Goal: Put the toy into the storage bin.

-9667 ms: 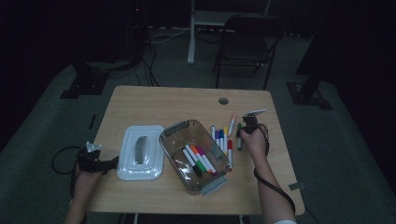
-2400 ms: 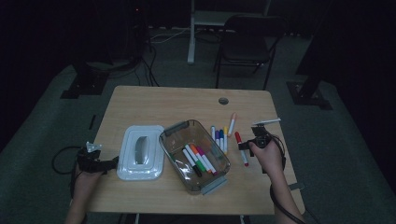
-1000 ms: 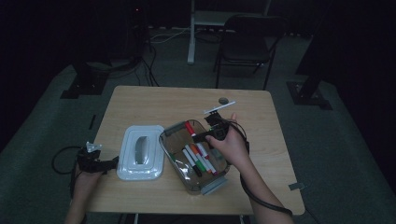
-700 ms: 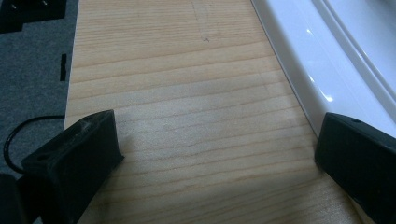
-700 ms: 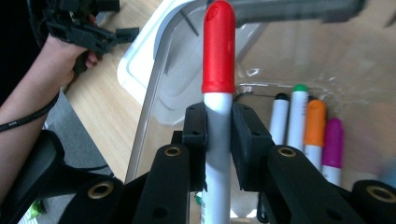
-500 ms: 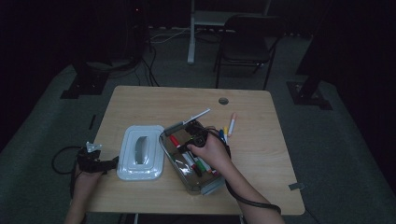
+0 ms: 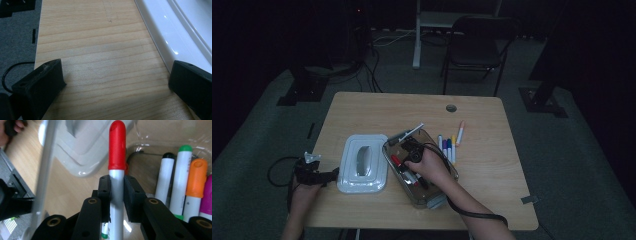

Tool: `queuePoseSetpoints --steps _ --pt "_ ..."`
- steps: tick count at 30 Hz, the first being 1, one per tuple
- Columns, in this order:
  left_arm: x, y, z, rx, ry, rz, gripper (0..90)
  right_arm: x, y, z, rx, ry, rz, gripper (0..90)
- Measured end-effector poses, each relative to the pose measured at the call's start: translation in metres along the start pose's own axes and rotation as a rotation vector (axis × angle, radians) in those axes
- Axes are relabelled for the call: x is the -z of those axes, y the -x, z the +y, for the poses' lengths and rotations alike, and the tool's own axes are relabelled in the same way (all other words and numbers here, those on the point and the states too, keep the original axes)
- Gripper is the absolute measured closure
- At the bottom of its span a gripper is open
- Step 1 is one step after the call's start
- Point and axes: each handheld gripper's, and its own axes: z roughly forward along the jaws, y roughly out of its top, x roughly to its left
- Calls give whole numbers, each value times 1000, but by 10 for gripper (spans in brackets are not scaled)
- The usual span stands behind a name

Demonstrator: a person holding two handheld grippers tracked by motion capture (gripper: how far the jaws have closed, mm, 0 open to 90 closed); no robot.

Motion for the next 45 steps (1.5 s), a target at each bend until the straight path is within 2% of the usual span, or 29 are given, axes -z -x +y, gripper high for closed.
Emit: queuePoseSetpoints --steps 6,8,12,16,27,34,40,42,45 --pt "0 0 0 0 0 0 4 -14 -2 0 8 -48 -23 769" --pt "0 0 0 0 0 0 4 -16 -3 1 19 -63 -55 769" --pt "0 0 0 0 0 0 4 -21 -2 2 12 -79 -44 768" --pt "0 0 0 0 0 0 4 -30 -2 2 13 -117 -55 767" --pt "0 0 0 0 0 0 4 -28 3 0 13 -123 -52 708" --pt "0 0 0 0 0 0 4 -4 11 -7 22 -65 -27 666" --pt "0 0 0 -2 0 0 4 39 22 -18 29 39 9 640" --pt "0 0 0 -1 1 1 4 55 27 -21 19 76 24 630" --pt "0 0 0 -1 1 1 4 80 38 -25 -2 148 16 617"
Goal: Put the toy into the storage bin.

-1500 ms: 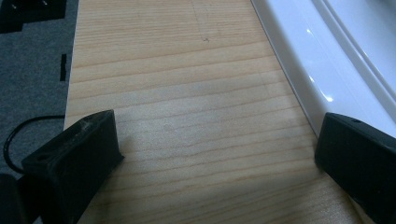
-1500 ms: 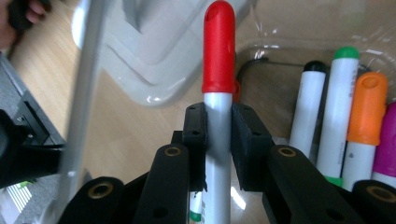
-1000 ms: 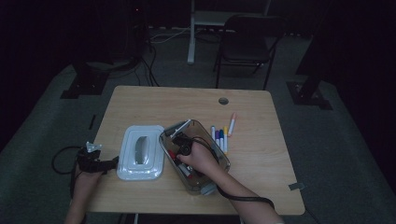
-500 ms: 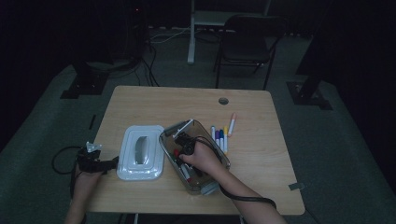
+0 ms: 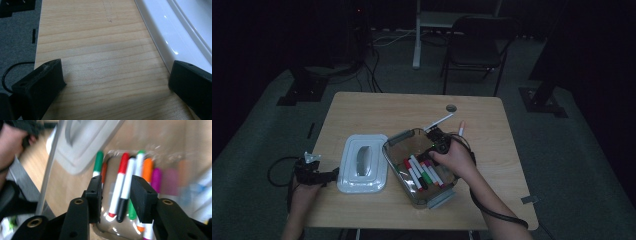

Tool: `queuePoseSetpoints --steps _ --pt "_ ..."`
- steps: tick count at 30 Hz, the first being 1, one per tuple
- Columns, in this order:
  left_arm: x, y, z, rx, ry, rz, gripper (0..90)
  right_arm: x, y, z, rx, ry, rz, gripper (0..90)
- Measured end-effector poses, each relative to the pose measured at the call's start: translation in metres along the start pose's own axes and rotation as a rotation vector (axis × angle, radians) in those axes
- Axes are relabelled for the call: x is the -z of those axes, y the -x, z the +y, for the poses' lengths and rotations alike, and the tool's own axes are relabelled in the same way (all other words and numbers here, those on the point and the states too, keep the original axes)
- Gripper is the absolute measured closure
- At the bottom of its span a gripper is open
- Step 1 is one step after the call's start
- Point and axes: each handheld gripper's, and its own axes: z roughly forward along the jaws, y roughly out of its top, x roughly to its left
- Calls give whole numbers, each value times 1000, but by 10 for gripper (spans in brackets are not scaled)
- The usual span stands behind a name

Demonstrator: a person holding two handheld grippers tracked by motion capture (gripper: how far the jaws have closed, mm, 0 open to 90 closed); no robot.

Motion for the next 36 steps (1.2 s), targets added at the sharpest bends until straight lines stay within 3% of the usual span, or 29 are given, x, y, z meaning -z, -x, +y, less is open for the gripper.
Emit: queuePoseSetpoints --steps 4,7,11,21,28,31,36 --pt "0 0 0 0 0 0 4 28 17 -2 -40 83 1 604" --pt "0 0 0 0 0 0 4 37 31 -3 -73 109 1 579" --pt "0 0 0 0 0 0 4 41 57 -7 -120 144 -44 545" --pt "0 0 0 1 -1 -1 4 32 109 -17 -226 164 -155 522" --pt "0 0 0 1 -1 -1 4 21 136 -19 -314 179 -166 497" --pt "0 0 0 1 -1 -1 4 12 151 -18 -350 162 -173 542" --pt "0 0 0 1 -1 -1 4 2 169 -11 -414 166 -212 516"
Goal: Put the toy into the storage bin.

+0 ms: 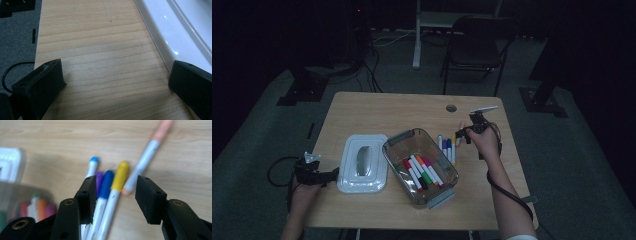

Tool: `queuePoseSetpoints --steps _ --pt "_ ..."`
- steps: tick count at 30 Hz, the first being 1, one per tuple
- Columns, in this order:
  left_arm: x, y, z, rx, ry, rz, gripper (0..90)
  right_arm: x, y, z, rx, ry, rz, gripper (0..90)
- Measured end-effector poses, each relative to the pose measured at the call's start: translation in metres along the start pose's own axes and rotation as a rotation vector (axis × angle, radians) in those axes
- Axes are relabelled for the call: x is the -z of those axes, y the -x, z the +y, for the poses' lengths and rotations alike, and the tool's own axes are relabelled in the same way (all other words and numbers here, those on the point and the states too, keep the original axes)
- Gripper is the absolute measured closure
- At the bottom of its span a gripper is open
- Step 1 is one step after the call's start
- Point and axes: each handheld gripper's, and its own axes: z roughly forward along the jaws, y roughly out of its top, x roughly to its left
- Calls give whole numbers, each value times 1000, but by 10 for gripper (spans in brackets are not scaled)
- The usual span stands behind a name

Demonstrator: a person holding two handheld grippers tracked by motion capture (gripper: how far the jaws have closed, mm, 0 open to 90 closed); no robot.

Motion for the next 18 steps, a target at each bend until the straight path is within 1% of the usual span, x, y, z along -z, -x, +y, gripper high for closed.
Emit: queuePoseSetpoints --steps 2,3,4,5,6,8,10,11,13,18 --pt "0 0 0 0 0 0 4 -6 4 5 -26 -2 -16 516" --pt "0 0 0 0 0 0 4 -6 4 5 -26 -2 -16 516" --pt "0 0 0 0 0 0 4 -9 6 7 -26 -2 -30 517" --pt "0 0 0 0 0 0 4 -13 11 11 -47 10 -60 525" --pt "0 0 0 0 0 0 4 -15 13 13 -60 15 -68 536" --pt "0 0 0 0 0 0 4 -19 17 17 -75 8 -85 536" --pt "0 0 0 0 0 0 4 -22 18 19 -83 6 -88 536" --pt "0 0 0 0 0 0 4 -27 19 23 -88 0 -106 536" --pt "0 0 0 0 0 0 4 -32 20 27 -111 -5 -109 545" --pt "0 0 0 0 0 0 4 -48 19 32 -122 -45 -145 569"
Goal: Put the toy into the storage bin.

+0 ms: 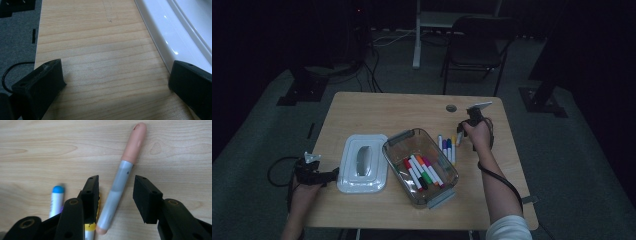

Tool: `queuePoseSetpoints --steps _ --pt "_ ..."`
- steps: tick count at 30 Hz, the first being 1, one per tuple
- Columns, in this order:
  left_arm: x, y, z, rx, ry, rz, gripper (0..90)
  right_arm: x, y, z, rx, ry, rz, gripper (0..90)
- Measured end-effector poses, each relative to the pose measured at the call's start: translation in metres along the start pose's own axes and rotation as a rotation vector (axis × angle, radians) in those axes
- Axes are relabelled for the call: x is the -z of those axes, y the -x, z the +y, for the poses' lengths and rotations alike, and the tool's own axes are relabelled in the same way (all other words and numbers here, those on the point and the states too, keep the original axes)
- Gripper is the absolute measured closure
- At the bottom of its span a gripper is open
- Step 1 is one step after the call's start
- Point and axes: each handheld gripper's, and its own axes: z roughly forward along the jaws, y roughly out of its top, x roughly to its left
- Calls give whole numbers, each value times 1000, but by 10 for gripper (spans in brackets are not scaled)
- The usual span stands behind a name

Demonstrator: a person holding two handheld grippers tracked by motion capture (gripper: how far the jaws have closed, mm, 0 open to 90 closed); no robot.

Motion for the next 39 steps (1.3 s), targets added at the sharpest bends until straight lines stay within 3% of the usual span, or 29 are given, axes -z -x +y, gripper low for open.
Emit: queuePoseSetpoints --steps 11,17,21,24,28,39 --pt "0 0 0 0 0 0 4 -17 2 6 -33 -33 -49 646" --pt "0 0 0 0 0 0 5 -19 7 5 -28 -29 -57 767" --pt "0 0 0 0 0 0 4 -16 12 2 -52 -39 -2 769" --pt "0 0 0 0 0 0 4 -10 12 -1 -46 -44 12 769" --pt "0 0 0 0 0 0 4 -1 11 -3 -22 -35 14 769" --pt "0 0 0 0 0 0 4 38 -8 -28 71 -3 118 769"
